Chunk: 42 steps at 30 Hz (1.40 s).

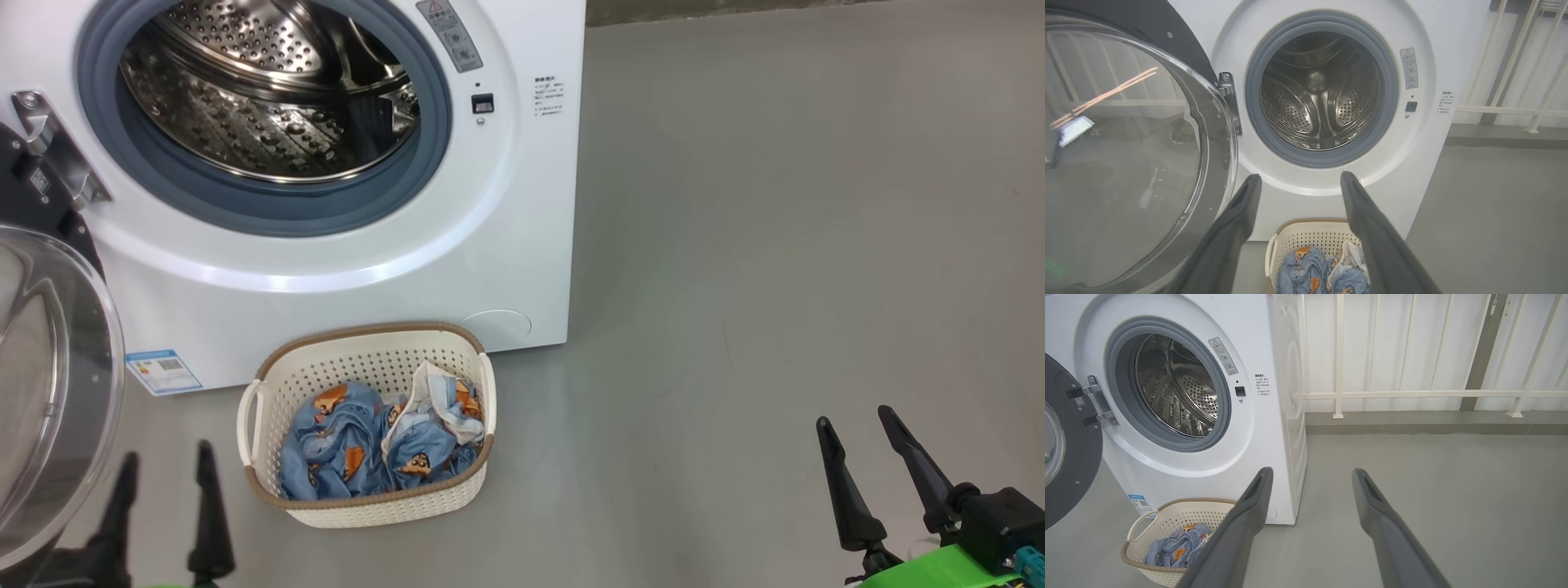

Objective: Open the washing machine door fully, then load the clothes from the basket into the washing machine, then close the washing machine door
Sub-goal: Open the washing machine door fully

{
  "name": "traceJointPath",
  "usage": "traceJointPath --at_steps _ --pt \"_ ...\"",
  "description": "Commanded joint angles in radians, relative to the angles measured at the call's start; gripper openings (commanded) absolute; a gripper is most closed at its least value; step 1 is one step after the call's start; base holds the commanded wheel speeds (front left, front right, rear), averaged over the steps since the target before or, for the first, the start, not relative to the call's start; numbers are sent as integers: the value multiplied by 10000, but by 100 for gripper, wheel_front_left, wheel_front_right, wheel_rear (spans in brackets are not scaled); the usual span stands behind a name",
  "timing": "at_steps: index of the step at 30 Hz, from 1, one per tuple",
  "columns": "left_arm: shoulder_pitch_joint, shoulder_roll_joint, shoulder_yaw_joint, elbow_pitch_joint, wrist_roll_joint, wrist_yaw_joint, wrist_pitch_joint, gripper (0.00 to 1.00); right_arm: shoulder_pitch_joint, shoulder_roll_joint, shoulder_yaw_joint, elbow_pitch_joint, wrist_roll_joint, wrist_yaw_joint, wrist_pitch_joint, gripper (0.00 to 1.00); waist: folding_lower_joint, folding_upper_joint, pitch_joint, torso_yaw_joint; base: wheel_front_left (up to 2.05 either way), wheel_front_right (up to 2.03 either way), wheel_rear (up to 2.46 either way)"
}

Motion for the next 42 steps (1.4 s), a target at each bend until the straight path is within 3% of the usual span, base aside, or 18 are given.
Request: traceJointPath --at_steps 1,16,42 --pt "-65 130 212 -83 134 -12 -41 100 -66 -76 178 -300 -60 16 -117 100 0 0 -3 21 0 0 0" --pt "230 132 -147 637 151 -25 -611 100 19 55 10 -333 -123 16 -118 100 0 0 -71 199 0 0 0" --pt "58 305 -212 725 13 135 -779 100 -26 116 -31 -193 -162 16 -118 100 0 0 -71 341 0 0 0"
